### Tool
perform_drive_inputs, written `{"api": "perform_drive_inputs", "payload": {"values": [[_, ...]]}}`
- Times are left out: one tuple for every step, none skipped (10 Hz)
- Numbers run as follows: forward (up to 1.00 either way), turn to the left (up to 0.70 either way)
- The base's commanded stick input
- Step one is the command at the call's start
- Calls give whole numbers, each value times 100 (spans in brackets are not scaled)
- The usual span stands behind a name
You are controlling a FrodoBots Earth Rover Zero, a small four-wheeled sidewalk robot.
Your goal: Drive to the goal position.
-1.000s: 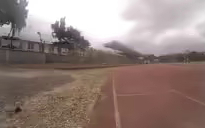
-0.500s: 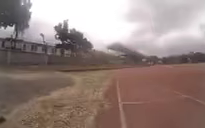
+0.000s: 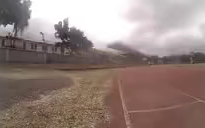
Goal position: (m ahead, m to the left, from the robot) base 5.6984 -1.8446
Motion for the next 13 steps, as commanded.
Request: {"api": "perform_drive_inputs", "payload": {"values": [[70,0],[70,0],[70,0],[70,-16],[70,-27],[70,-27],[70,-27],[70,-27],[70,-27],[70,-27],[70,-27],[70,-27],[70,-27]]}}
